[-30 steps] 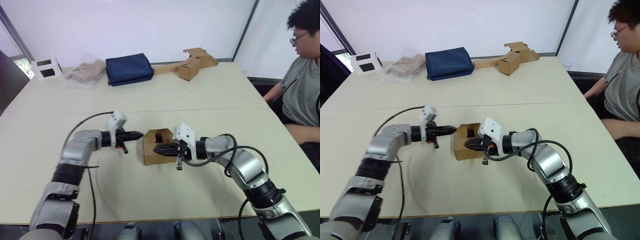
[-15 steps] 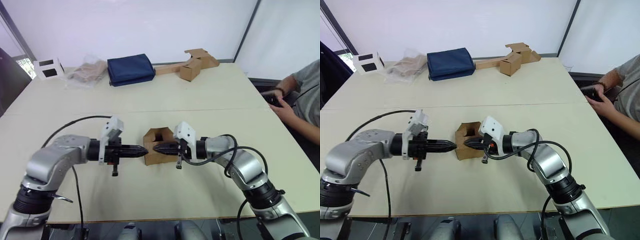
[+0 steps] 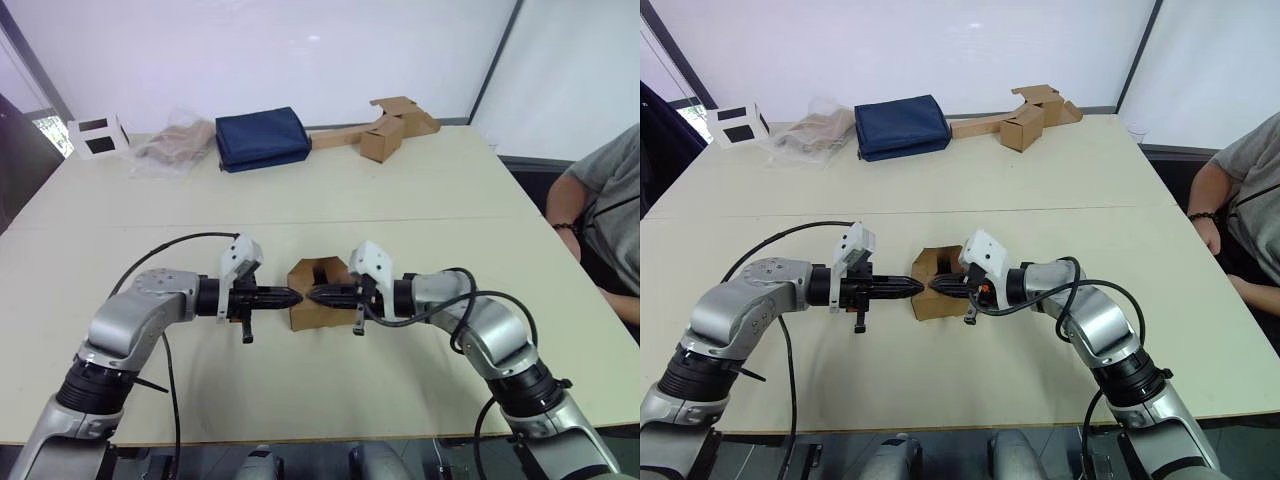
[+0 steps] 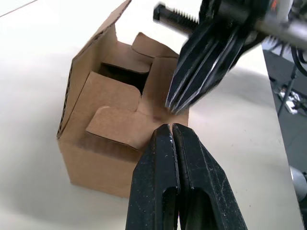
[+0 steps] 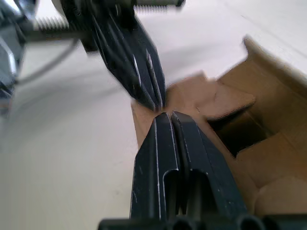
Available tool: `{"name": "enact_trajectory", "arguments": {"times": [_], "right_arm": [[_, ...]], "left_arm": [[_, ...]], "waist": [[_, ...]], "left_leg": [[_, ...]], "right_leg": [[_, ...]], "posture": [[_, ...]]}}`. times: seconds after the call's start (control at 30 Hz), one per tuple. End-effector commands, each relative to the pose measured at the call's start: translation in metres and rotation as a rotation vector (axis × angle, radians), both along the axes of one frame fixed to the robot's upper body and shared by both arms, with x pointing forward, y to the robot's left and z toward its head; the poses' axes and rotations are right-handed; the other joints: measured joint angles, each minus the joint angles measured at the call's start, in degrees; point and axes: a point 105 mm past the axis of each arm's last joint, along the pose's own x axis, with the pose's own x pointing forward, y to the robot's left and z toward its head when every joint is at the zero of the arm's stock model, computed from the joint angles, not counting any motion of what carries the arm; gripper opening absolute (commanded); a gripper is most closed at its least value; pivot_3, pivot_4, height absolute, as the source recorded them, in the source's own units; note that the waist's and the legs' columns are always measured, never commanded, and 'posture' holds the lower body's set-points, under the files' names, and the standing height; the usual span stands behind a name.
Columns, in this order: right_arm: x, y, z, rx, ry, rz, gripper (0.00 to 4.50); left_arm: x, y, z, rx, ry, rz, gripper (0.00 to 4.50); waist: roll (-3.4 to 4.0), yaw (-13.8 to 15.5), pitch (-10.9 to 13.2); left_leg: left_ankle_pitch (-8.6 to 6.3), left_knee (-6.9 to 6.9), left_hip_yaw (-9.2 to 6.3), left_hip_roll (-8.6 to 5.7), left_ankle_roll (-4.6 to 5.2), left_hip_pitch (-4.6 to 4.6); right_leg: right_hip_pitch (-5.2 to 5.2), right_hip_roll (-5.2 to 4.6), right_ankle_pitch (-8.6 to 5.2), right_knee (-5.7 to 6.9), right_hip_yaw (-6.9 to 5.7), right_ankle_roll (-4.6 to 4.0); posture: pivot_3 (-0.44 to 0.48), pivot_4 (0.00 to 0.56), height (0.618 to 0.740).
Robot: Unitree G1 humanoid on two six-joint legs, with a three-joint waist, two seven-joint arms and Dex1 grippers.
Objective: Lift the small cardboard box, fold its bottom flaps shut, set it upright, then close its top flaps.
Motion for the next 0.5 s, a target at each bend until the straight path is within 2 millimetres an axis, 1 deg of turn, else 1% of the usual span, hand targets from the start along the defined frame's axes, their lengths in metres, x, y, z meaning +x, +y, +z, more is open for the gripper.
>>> {"name": "enact_trajectory", "arguments": {"times": [0.03, 0.07, 0.1, 0.13, 0.2, 0.27, 0.37, 0.43, 0.5], "right_arm": [[0.001, 0.001, 0.065, 0.181, -0.122, 0.0, 0.0], [0.006, 0.0, 0.067, 0.169, -0.144, -0.021, 0.0], [0.012, -0.002, 0.064, 0.137, -0.165, -0.054, 0.0], [0.019, -0.003, 0.059, 0.107, -0.189, -0.086, 0.0], [0.039, -0.006, 0.052, 0.071, -0.22, -0.192, 0.0], [0.049, -0.005, 0.042, 0.021, -0.234, -0.232, 0.0], [0.05, -0.003, 0.028, -0.046, -0.228, -0.213, 0.0], [0.039, -0.001, 0.012, -0.099, -0.19, -0.141, 0.0], [0.027, 0.001, 0.006, -0.094, -0.148, -0.086, 0.0]], "left_arm": [[0.001, 0.001, 0.004, 0.004, -0.029, -0.009, 0.04], [0.002, 0.002, 0.004, 0.005, -0.029, -0.008, 0.04], [0.002, 0.002, 0.003, 0.005, -0.03, -0.007, 0.04], [0.002, 0.002, 0.003, 0.005, -0.03, -0.006, 0.04], [0.002, 0.003, 0.002, 0.006, -0.031, -0.005, 0.04], [0.002, 0.004, 0.001, 0.011, -0.035, -0.001, 0.04], [0.002, 0.004, 0.0, 0.011, -0.037, 0.004, 0.04], [0.002, 0.006, 0.0, 0.011, -0.037, 0.008, 0.04], [0.0, 0.006, 0.0, 0.002, -0.034, 0.008, 0.04]], "waist": [[0.01, -0.23, 0.0], [0.01, -0.21, 0.0], [0.0, -0.14, 0.0], [0.0, -0.02, 0.0], [0.0, 0.13, -0.01], [0.0, 0.12, 0.0], [0.01, 0.04, 0.0], [0.01, -0.03, 0.0], [0.01, 0.06, 0.0]], "left_leg": [[0.0, 0.0, 0.0, 0.0, 0.0, 0.0], [0.0, -0.01, -0.01, 0.01, 0.0, 0.01], [0.0, -0.02, -0.01, 0.01, 0.0, 0.01], [0.0, -0.04, -0.02, 0.01, 0.0, 0.01], [0.0, -0.04, 0.0, 0.0, 0.0, 0.0], [0.0, -0.02, 0.05, -0.01, 0.0, 0.0], [0.0, -0.04, 0.06, -0.01, 0.0, -0.02], [0.0, -0.04, 0.05, -0.01, 0.0, -0.04], [0.0, -0.04, 0.04, -0.01, 0.0, -0.04]], "right_leg": [[0.0, 0.0, 0.0, 0.02, 0.0, 0.0], [-0.02, 0.01, 0.0, 0.03, 0.0, 0.0], [-0.02, 0.02, 0.0, 0.03, 0.0, 0.0], [0.0, 0.01, 0.0, -0.01, -0.02, 0.0], [0.01, -0.01, 0.0, -0.06, -0.02, 0.0], [0.0, -0.03, 0.0, -0.03, 0.02, 0.0], [-0.06, -0.02, 0.0, 0.0, 0.02, 0.0], [-0.08, -0.01, 0.0, -0.01, 0.02, 0.0], [-0.06, -0.02, 0.0, -0.01, 0.01, 0.0]], "posture": [[0.0, 0.15, 0.74], [0.0, 0.15, 0.74], [0.0, 0.15, 0.74], [0.0, 0.15, 0.74], [0.0, 0.15, 0.74], [0.0, 0.15, 0.74], [0.0, 0.15, 0.74], [0.0, 0.15, 0.74], [0.0, 0.15, 0.74]]}}
